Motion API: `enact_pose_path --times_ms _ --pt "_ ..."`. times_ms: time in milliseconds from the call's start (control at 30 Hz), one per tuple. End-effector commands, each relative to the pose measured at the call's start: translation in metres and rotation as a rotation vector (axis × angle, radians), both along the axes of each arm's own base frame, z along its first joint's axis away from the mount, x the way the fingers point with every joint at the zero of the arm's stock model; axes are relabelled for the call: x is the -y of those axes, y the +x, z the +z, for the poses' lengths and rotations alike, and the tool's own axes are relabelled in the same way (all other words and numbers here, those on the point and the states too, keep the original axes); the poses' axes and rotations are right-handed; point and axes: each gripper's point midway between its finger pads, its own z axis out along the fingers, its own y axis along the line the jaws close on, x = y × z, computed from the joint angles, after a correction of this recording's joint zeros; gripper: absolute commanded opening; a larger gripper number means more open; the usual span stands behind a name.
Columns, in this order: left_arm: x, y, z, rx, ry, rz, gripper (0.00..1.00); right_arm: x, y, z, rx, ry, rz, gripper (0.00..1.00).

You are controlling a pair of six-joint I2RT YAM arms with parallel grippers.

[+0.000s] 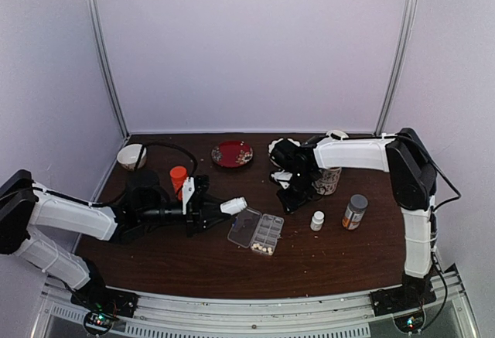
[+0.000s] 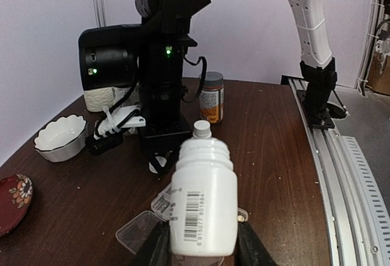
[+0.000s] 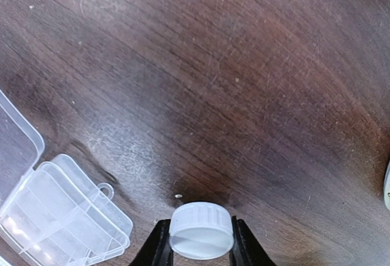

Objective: Sort the pills into containers
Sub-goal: Place the lid of the pill bottle at the center of the board.

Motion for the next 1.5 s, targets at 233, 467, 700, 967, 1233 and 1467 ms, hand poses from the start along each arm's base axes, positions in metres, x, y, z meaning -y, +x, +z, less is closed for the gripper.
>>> enact_pose_path --times_ms 233,467,700,967,1233,1467 --pt "0.005 0.002 -0.019 0.004 0.049 0.004 0.00 0.009 -0.001 -0.001 0.024 -0.007 -0.010 0.56" --pt "0.008 0.003 -0.034 0.010 0.074 -0.008 0.00 0.001 -0.002 0.037 0.089 0.109 -0.019 0.55" --pt "0.014 0.004 -0.052 0.002 0.104 -0.030 0.00 -0.022 -0.021 0.068 0.119 0.284 0.030 0.50" --pt "0.018 0.006 -0.066 0.008 0.118 -0.050 0.00 -0.037 -0.043 0.079 0.124 0.374 0.054 0.49" --pt "0.029 0.012 -0.071 0.016 0.099 -0.064 0.00 -0.042 -0.056 0.083 0.123 0.438 0.061 0.49" --pt "0.034 0.017 -0.083 -0.003 0.131 -0.066 0.00 -0.043 -0.061 0.095 0.145 0.480 0.051 0.47"
